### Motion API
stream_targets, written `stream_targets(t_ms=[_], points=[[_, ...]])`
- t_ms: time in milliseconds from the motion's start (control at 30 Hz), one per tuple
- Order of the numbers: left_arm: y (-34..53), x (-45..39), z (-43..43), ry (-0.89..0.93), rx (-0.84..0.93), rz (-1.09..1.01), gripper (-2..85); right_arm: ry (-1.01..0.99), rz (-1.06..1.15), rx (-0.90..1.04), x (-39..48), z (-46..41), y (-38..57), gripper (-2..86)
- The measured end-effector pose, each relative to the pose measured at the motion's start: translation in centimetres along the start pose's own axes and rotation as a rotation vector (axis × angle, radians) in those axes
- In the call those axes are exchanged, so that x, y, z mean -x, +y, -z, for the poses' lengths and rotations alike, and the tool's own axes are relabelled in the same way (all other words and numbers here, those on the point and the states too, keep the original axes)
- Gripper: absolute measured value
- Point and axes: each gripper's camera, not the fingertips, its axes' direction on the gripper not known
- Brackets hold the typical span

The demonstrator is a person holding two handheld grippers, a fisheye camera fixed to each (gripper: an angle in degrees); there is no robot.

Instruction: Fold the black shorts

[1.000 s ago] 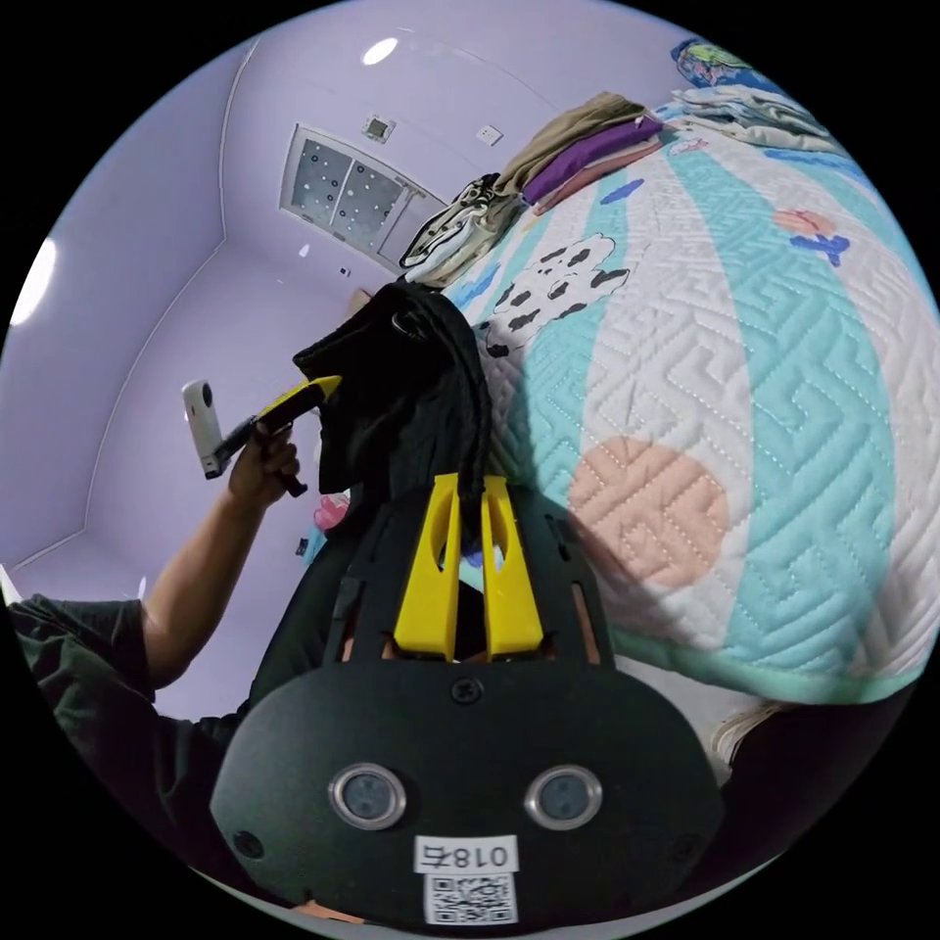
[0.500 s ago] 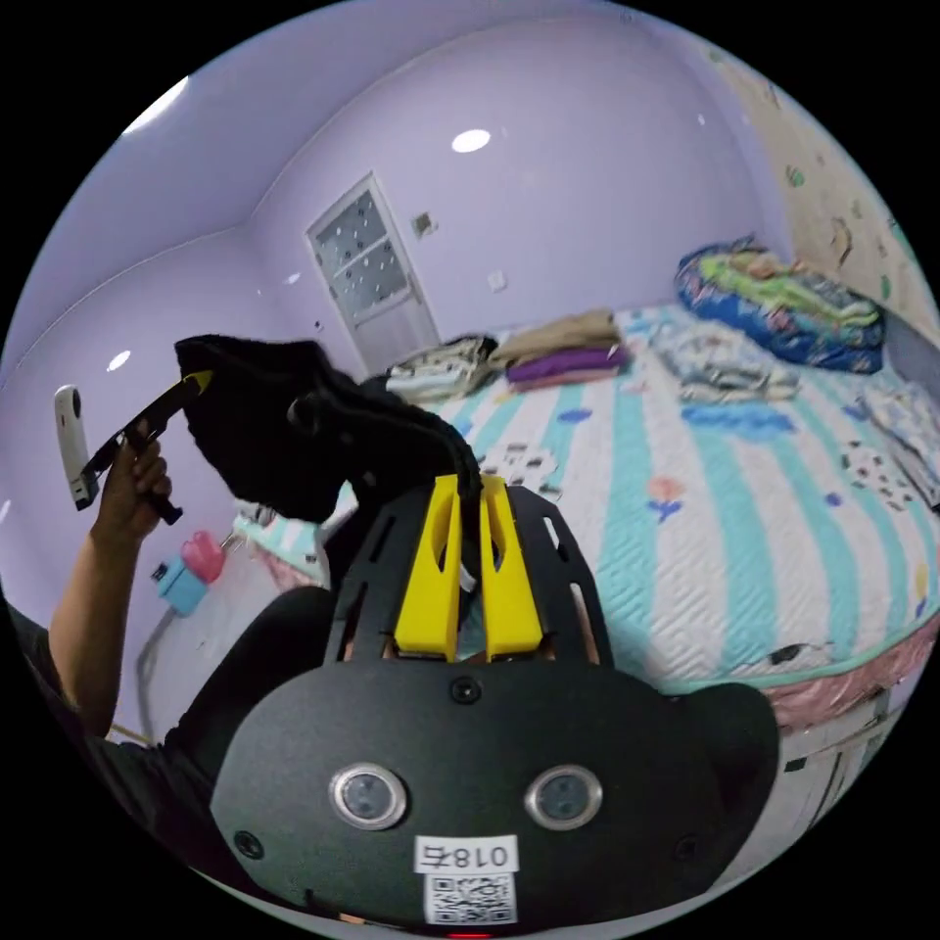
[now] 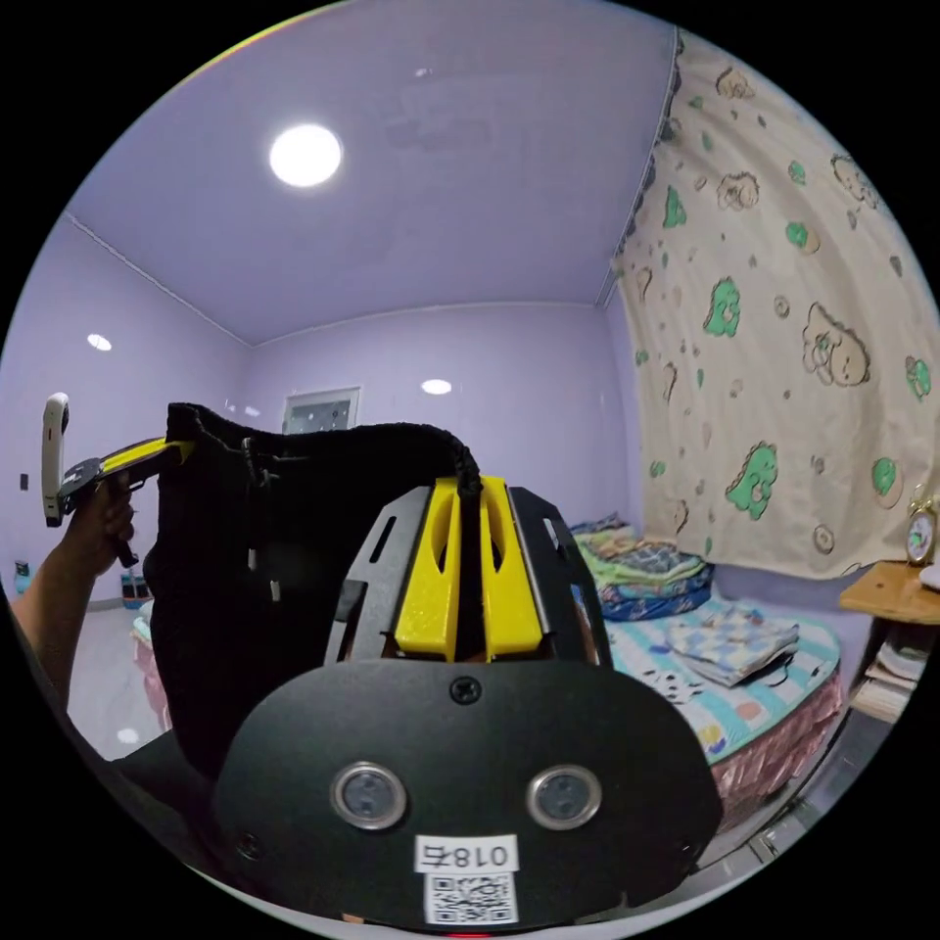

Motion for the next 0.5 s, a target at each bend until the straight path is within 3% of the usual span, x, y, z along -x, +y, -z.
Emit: stream_targets(t_ms=[233, 500], points=[[-3.0, -1.5, 4.7, 0.015, -0.139, -0.094, 1.1, 0.079, 0.013, -0.206, 1.2, 9.5, -3.8, 2.0], [-2.3, -1.9, 7.3, 0.035, -0.23, -0.112, 1.1, 0.072, 0.007, -0.223, 2.5, 12.3, -4.7, 2.0]])
